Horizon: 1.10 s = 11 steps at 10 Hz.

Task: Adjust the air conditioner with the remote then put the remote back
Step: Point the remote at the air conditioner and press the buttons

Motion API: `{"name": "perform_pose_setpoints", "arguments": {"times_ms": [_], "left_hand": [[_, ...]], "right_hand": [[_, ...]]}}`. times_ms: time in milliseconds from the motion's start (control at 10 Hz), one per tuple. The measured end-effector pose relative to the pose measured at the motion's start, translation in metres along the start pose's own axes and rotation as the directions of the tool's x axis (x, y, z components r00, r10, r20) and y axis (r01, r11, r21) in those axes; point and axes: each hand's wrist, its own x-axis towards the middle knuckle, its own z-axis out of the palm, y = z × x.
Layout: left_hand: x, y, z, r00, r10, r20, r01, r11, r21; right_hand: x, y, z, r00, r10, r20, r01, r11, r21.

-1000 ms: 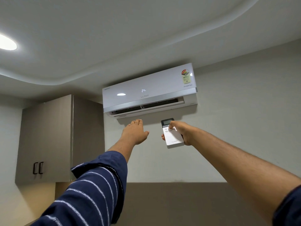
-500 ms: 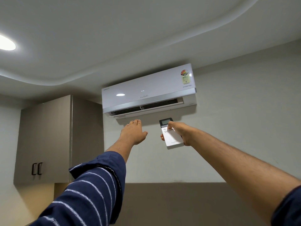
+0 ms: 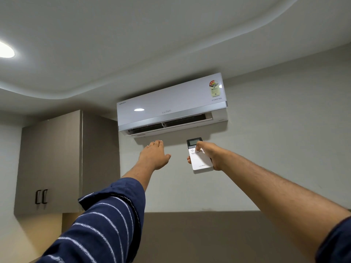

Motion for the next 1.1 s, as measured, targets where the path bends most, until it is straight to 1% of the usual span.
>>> {"name": "perform_pose_setpoints", "arguments": {"times_ms": [300, 600, 1000, 1100], "left_hand": [[-0.0001, 0.0007, -0.0001, 1.000, 0.003, 0.001, -0.003, 1.000, -0.003], [0.0017, 0.0043, 0.0005, 1.000, 0.000, 0.003, 0.000, 1.000, -0.006], [0.0027, 0.0070, -0.0029, 1.000, -0.003, 0.001, 0.003, 1.000, 0.005], [0.0029, 0.0073, -0.0030, 1.000, -0.004, 0.002, 0.004, 1.000, 0.009]], "right_hand": [[0.0022, 0.0013, -0.0005, 1.000, -0.006, 0.009, 0.006, 1.000, -0.021], [0.0006, -0.0017, -0.0041, 1.000, -0.003, 0.011, 0.003, 1.000, 0.009], [0.0008, -0.0047, -0.0063, 0.999, -0.031, 0.016, 0.031, 0.999, -0.017], [-0.0004, -0.0064, -0.0067, 0.999, -0.026, 0.020, 0.026, 1.000, 0.009]]}}
